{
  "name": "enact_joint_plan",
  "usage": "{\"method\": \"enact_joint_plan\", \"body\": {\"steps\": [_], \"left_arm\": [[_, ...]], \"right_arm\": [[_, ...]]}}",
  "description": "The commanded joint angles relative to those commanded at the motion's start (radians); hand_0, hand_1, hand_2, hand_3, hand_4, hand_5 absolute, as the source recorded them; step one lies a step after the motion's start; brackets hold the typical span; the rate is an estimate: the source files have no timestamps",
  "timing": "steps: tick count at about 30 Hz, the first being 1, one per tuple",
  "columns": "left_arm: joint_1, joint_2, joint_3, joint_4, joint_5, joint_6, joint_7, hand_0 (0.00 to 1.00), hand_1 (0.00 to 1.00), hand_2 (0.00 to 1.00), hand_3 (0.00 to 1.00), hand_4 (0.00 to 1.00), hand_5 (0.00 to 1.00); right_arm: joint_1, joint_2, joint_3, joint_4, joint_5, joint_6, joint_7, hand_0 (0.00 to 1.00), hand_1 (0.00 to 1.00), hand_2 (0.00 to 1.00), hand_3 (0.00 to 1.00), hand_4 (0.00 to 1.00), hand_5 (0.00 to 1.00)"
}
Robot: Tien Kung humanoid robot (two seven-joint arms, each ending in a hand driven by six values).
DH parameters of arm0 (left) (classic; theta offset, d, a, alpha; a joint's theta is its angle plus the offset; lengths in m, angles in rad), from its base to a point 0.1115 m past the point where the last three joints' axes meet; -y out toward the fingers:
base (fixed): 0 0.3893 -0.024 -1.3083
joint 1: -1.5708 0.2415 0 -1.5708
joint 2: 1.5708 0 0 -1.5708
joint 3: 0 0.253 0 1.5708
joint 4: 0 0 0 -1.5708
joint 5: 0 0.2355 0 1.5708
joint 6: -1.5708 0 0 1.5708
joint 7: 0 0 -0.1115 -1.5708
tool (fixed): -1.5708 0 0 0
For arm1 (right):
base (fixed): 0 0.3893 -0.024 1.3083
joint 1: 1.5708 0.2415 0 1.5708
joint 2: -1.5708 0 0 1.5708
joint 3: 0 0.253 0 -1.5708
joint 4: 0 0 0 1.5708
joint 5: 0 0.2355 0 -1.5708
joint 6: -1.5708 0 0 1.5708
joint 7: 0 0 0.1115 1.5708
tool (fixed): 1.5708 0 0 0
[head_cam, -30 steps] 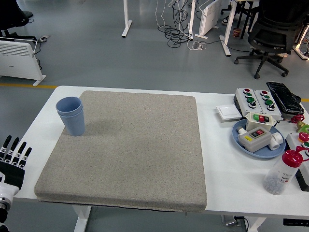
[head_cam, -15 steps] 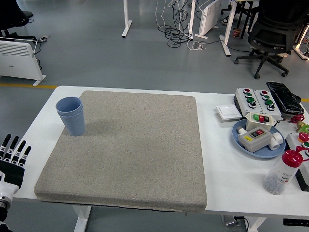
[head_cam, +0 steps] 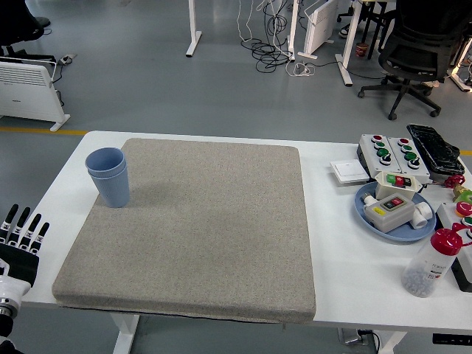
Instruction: Push cup pick cup insert cup
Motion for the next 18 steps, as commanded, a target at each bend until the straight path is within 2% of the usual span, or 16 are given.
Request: {"method": "enact_joint_plan", "body": {"steps": [18], "left_arm": [[-0.002,-0.001,0.002,0.001,0.000,0.004,0.000,0.862,0.859,0.875,0.831,0.576,0.998]], "right_arm": [[0.004,-0.001,-0.001,0.000,0.000,0.000,0.001,0.743,0.681,0.680,0.564,0.087,0.489]]}}
